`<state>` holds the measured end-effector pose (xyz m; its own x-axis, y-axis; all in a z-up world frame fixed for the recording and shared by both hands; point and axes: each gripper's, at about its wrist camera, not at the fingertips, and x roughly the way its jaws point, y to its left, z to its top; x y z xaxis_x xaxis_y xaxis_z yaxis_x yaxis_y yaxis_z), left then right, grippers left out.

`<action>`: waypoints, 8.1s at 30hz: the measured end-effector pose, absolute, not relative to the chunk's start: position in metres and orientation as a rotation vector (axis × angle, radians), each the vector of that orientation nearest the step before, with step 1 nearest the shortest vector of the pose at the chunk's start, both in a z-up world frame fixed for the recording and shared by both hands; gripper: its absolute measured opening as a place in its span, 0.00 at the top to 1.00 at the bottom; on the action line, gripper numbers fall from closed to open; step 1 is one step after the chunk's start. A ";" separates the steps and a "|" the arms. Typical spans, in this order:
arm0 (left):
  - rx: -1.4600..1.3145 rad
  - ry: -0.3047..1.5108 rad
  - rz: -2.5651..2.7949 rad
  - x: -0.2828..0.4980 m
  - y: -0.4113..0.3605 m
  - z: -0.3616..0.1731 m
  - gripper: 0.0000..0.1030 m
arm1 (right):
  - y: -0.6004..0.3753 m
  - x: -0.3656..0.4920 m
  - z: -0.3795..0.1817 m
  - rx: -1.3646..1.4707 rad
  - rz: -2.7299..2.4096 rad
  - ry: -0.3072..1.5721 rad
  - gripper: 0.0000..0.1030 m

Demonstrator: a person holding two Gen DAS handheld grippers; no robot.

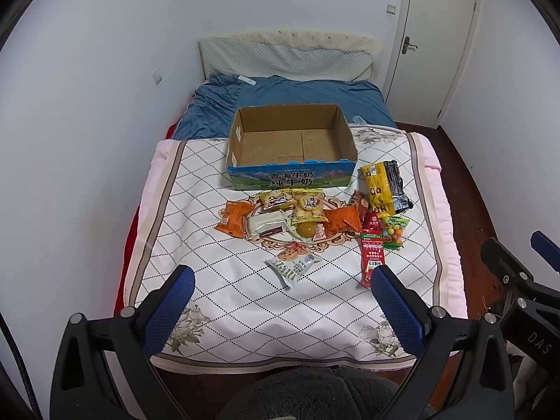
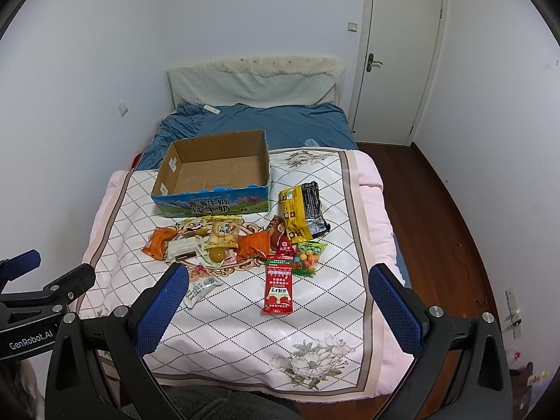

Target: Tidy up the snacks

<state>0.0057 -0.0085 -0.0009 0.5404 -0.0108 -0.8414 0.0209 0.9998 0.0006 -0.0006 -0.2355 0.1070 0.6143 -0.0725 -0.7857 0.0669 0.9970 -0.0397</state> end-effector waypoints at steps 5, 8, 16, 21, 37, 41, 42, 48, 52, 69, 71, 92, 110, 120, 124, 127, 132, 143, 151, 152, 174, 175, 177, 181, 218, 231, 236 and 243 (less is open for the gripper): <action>0.010 1.000 -0.020 0.007 -0.008 -0.001 0.00 | -0.236 -0.001 0.106 -0.006 -0.080 0.907 0.00; 0.012 1.001 -0.021 0.007 -0.008 -0.001 0.00 | -0.236 -0.001 0.106 -0.006 -0.080 0.906 0.00; 0.013 1.000 -0.020 0.004 -0.008 -0.002 0.00 | -0.235 -0.003 0.104 0.004 -0.073 0.913 0.00; 0.008 1.007 -0.020 0.005 -0.009 -0.002 0.00 | -0.236 0.002 0.101 0.014 -0.069 0.926 0.00; -0.016 1.181 0.036 0.132 -0.024 -0.105 0.00 | -0.311 0.134 0.000 0.099 -0.147 1.101 0.00; -0.057 1.285 0.046 0.190 -0.028 -0.152 0.00 | -0.334 0.195 -0.051 0.111 -0.148 1.167 0.00; -0.068 1.312 0.046 0.203 -0.030 -0.163 0.00 | -0.337 0.210 -0.063 0.110 -0.150 1.181 0.00; -0.112 1.455 0.049 0.269 -0.044 -0.232 0.00 | -0.346 0.303 -0.149 0.071 -0.150 1.287 0.00; -0.125 1.538 0.045 0.304 -0.054 -0.279 0.00 | -0.339 0.347 -0.199 0.011 -0.128 1.366 0.00; 0.046 1.626 0.044 0.341 -0.092 -0.357 0.00 | -0.318 0.382 -0.281 -0.176 -0.199 1.506 0.00; 0.071 1.609 0.043 0.339 -0.097 -0.359 0.10 | -0.320 0.383 -0.285 -0.179 -0.200 1.519 0.00; -0.031 1.488 0.057 0.224 -0.088 -0.270 0.60 | -0.363 0.340 -0.221 0.108 -0.032 1.480 0.13; -0.141 1.288 -0.128 0.265 -0.037 -0.123 0.60 | -0.294 0.324 -0.119 0.308 0.099 1.366 0.14; -0.135 1.347 -0.152 0.386 0.010 -0.131 0.60 | -0.208 0.410 -0.098 0.274 0.076 1.293 0.14; -0.135 1.417 -0.137 0.433 0.016 -0.157 0.60 | -0.186 0.455 -0.114 0.237 0.069 1.314 0.14; -0.141 1.486 -0.123 0.457 0.014 -0.183 0.60 | -0.175 0.485 -0.134 0.226 0.065 1.342 0.14; -0.234 1.609 -0.137 0.474 0.015 -0.231 0.60 | -0.171 0.511 -0.175 0.186 0.059 1.403 0.14; -0.237 1.704 -0.114 0.468 0.007 -0.289 0.60 | -0.180 0.529 -0.246 0.176 0.031 1.494 0.14; -0.181 1.704 -0.099 0.463 0.000 -0.286 0.43 | -0.167 0.526 -0.260 0.094 0.064 1.558 0.12; -0.185 1.698 -0.108 0.463 0.000 -0.285 0.25 | -0.165 0.524 -0.260 0.089 0.075 1.566 0.10; -0.166 1.370 -0.053 0.405 0.026 -0.190 0.17 | -0.159 0.473 -0.168 0.046 0.039 1.351 0.03; -0.154 1.343 -0.044 0.399 0.026 -0.182 0.17 | -0.159 0.467 -0.162 0.037 0.033 1.331 0.03; -0.125 1.298 -0.029 0.392 0.027 -0.169 0.17 | -0.159 0.458 -0.151 0.018 0.024 1.298 0.03; -0.070 1.220 -0.018 0.369 0.024 -0.143 0.17 | -0.159 0.438 -0.125 -0.005 0.014 1.240 0.03; 0.371 1.549 -0.332 0.153 -0.091 -0.265 0.17 | -0.297 0.194 -0.218 0.264 -0.135 1.579 0.03; 0.264 1.664 -0.234 0.189 -0.080 -0.309 0.17 | -0.299 0.195 -0.264 0.355 -0.160 1.628 0.03; 0.187 1.687 -0.232 0.195 -0.070 -0.311 0.17 | -0.289 0.197 -0.273 0.308 -0.194 1.638 0.03; 0.197 1.626 -0.264 0.187 -0.067 -0.305 0.34 | -0.268 0.193 -0.268 0.232 -0.176 1.604 0.25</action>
<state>0.1874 -0.0671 -0.3046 -0.0728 -0.0316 -0.9968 0.2852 0.9571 -0.0512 0.1932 -0.2678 -0.2680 -0.0381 0.0402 -0.9985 0.2562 0.9662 0.0291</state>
